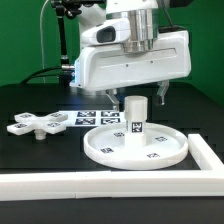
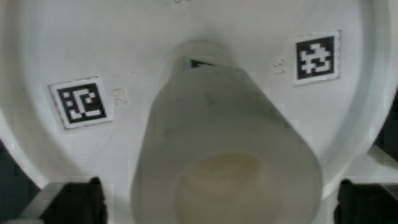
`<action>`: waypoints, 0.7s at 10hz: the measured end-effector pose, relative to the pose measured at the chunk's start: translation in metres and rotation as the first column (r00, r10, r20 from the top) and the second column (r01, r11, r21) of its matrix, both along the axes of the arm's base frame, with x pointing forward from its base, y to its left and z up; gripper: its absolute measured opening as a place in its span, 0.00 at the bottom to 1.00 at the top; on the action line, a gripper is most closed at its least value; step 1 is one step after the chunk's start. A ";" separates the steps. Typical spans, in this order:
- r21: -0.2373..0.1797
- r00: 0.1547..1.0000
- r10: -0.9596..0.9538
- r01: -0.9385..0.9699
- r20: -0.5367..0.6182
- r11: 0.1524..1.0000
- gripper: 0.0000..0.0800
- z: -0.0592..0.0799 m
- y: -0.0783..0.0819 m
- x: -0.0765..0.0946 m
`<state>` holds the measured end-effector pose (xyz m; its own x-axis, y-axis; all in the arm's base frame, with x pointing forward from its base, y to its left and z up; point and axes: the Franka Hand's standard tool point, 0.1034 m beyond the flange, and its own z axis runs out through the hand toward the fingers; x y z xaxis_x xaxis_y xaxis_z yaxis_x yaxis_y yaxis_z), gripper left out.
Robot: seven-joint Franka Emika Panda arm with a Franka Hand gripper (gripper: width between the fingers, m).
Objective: Assemble round table
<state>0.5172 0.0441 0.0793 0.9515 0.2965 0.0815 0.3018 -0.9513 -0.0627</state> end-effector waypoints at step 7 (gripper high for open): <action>-0.083 0.819 0.574 -0.572 0.006 0.816 0.81 -0.003 -0.002 -0.004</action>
Offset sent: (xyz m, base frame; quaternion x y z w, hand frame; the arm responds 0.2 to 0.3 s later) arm 0.0000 0.0000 0.0000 0.0000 0.0000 -0.1938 0.9810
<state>0.5132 0.0417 0.0764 0.6052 0.7936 0.0624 0.7944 -0.6071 0.0180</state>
